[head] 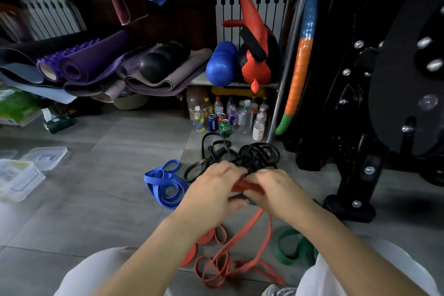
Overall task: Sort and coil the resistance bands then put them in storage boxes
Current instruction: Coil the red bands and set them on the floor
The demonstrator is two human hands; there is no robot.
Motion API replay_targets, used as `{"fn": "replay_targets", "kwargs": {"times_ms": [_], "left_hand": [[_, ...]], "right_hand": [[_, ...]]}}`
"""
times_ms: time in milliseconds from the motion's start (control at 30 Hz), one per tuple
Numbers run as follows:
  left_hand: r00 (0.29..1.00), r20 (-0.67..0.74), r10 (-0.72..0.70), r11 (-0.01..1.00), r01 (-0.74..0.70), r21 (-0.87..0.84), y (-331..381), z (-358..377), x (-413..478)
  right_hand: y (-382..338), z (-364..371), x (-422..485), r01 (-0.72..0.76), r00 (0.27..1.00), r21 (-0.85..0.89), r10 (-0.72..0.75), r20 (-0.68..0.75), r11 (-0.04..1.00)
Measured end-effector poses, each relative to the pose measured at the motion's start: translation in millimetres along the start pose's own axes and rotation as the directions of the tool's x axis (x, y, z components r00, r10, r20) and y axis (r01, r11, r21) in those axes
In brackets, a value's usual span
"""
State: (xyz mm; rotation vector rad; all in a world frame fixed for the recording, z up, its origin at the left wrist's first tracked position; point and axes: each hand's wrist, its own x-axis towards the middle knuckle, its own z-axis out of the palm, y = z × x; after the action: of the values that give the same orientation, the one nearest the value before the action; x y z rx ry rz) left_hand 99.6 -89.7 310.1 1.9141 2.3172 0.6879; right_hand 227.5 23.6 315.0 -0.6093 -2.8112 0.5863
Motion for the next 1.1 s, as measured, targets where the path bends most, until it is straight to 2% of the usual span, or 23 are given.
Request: {"fn": "replay_targets", "kwargs": {"times_ms": [100, 200, 300, 400, 533, 567, 633, 667, 733, 800, 867, 900, 933, 967, 1000, 1033, 1067, 1100], "left_hand": [[0.999, 0.004, -0.051, 0.999, 0.051, 0.02, 2, 4, -3], [0.98, -0.028, -0.196, 0.974, 0.192, -0.118, 2, 0, -3], [0.95, 0.051, -0.308, 0.886, 0.306, -0.349, 0, -7, -5], [0.938, 0.128, -0.321, 0.719, 0.329, -0.612, -3, -17, -7], [0.933, 0.105, -0.346, 0.51, 0.281, -0.813, -2, -25, -8], [0.928, 0.102, -0.359, 0.424, 0.26, -0.868, -2, -27, -8], [0.914, 0.118, -0.388, 0.19, 0.205, -0.96, -1, -28, -8], [0.912, 0.133, -0.387, 0.087, 0.18, -0.98, -1, -29, -7], [0.917, 0.173, -0.36, -0.043, 0.169, -0.985, -1, -28, -8], [0.918, 0.224, -0.326, -0.112, 0.198, -0.974, 1, -26, -9], [0.913, 0.258, -0.316, -0.152, 0.22, -0.964, 2, -25, -10], [0.907, 0.27, -0.322, -0.144, 0.235, -0.961, 1, -25, -10], [0.9, 0.268, -0.344, -0.069, 0.26, -0.963, 1, -24, -10], [0.893, 0.237, -0.382, 0.102, 0.296, -0.95, 0, -24, -10], [0.89, 0.171, -0.423, 0.352, 0.335, -0.874, -1, -23, -10], [0.897, 0.085, -0.435, 0.599, 0.358, -0.716, -3, -21, -10], [0.917, 0.014, -0.399, 0.774, 0.345, -0.531, -4, -19, -11], [0.942, -0.018, -0.336, 0.877, 0.306, -0.37, -4, -17, -12]], "right_hand": [[-5, 3, -2, 0.01, 1.0, 0.079, -0.01, -0.001, 0.997], [-8, 0, -1, -0.059, 0.996, 0.261, 0.074, -0.048, 0.964], [-11, -5, -1, -0.135, 0.988, 0.393, 0.153, -0.015, 0.91], [-13, -9, 0, -0.162, 0.984, 0.521, 0.18, 0.017, 0.838], [-17, -14, 0, -0.145, 0.985, 0.665, 0.169, 0.028, 0.733], [-19, -13, 0, -0.147, 0.985, 0.696, 0.167, 0.039, 0.703], [-24, -10, 1, -0.128, 0.987, 0.759, 0.16, 0.032, 0.639], [-26, -8, 2, -0.102, 0.987, 0.795, 0.16, 0.006, 0.598], [-29, -6, 3, -0.029, 0.985, 0.85, 0.159, -0.065, 0.526], [-29, -5, 3, 0.035, 0.981, 0.857, 0.148, -0.128, 0.514], [-27, -3, 4, 0.05, 0.976, 0.837, 0.152, -0.157, 0.545], [-25, -2, 4, 0.037, 0.975, 0.819, 0.159, -0.155, 0.572], [-24, 0, 4, 0.01, 0.974, 0.782, 0.17, -0.149, 0.624], [-21, 2, 4, -0.023, 0.973, 0.704, 0.178, -0.148, 0.71], [-18, 5, 3, -0.049, 0.974, 0.57, 0.167, -0.156, 0.82], [-14, 7, 3, -0.057, 0.98, 0.392, 0.126, -0.153, 0.918], [-13, 9, 2, -0.046, 0.99, 0.208, 0.073, -0.124, 0.977], [-13, 11, 1, -0.025, 0.997, 0.069, 0.03, -0.072, 0.997]]}}
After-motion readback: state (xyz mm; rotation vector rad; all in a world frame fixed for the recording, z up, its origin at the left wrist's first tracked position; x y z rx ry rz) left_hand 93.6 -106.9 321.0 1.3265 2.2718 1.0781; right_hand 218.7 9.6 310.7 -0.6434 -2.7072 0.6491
